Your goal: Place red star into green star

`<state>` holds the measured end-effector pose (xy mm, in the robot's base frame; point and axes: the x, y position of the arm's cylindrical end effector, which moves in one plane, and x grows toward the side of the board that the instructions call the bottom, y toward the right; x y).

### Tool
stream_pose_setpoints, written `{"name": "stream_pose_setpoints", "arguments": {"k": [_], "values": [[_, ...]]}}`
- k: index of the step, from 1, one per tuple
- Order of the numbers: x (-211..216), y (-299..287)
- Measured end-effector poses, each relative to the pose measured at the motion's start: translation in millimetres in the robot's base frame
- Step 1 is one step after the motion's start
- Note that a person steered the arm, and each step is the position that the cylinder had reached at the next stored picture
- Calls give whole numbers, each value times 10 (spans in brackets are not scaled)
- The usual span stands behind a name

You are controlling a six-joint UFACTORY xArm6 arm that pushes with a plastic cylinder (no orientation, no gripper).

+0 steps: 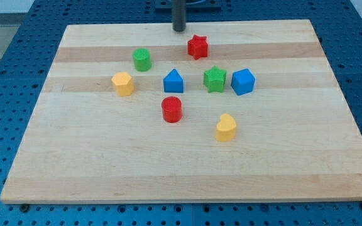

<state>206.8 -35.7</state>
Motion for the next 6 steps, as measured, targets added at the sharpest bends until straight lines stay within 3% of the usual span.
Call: {"name": "stream_pose_setpoints", "arguments": {"k": [1, 2, 4, 6], "values": [[28, 721], [300, 1087], [439, 456], [802, 449]]}}
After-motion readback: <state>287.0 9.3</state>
